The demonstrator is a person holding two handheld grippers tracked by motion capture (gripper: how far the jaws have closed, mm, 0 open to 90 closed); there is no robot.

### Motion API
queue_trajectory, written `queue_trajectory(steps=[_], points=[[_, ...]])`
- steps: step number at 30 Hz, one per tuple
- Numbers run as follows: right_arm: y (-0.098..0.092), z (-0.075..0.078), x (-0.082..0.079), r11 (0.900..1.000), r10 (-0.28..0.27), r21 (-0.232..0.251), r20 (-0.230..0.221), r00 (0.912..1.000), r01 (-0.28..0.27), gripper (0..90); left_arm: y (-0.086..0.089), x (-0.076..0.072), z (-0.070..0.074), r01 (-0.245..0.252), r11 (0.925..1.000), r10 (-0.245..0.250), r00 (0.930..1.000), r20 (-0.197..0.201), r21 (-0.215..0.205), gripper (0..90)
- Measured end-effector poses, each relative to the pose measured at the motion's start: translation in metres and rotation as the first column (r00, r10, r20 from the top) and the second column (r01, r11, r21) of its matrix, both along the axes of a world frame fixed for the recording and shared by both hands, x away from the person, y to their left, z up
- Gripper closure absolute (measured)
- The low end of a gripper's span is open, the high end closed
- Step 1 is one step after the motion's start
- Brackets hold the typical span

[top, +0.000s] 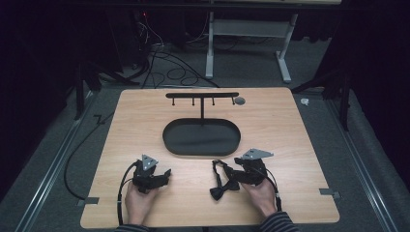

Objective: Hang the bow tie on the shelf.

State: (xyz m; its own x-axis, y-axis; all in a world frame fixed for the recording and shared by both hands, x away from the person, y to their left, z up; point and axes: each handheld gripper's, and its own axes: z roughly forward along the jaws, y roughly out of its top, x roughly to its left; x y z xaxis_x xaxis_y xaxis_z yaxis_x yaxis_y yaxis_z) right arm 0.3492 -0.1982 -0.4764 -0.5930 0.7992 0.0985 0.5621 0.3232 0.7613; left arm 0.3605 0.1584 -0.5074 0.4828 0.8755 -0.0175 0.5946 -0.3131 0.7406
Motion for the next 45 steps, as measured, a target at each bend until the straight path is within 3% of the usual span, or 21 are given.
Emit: queue_trajectory(steps=[11,18,22,30,40,45], points=[[0.011,-0.012,0.006,0.998,0.01,-0.065,-0.053,0.9985,-0.014,52.9,0.0,0.0,0.0,0.0,1.0,0.0,1.0,0.0,0.0,26.6],[0.013,-0.018,0.003,0.995,0.017,-0.097,-0.027,0.9995,-0.019,72.2,0.0,0.0,0.0,0.0,1.0,0.0,1.0,0.0,0.0,26.5],[0.011,-0.021,0.001,0.995,0.014,-0.098,-0.038,0.9992,-0.018,78.3,0.0,0.0,0.0,0.0,1.0,0.0,1.0,0.0,0.0,26.5],[0.011,-0.023,0.0,0.991,0.061,-0.121,-0.005,0.9981,-0.061,86.2,0.0,0.0,0.0,0.001,1.0,-0.001,1.0,0.0,0.0,26.5],[0.009,-0.024,-0.001,0.992,0.063,-0.112,0.003,0.998,-0.062,87.7,0.0,0.0,0.0,0.001,1.0,-0.001,1.0,0.0,0.001,26.5],[0.001,-0.02,-0.003,0.997,0.051,-0.059,0.008,0.9987,-0.05,87.7,0.0,0.0,0.0,0.001,1.0,-0.001,1.0,-0.001,-0.001,26.7]])
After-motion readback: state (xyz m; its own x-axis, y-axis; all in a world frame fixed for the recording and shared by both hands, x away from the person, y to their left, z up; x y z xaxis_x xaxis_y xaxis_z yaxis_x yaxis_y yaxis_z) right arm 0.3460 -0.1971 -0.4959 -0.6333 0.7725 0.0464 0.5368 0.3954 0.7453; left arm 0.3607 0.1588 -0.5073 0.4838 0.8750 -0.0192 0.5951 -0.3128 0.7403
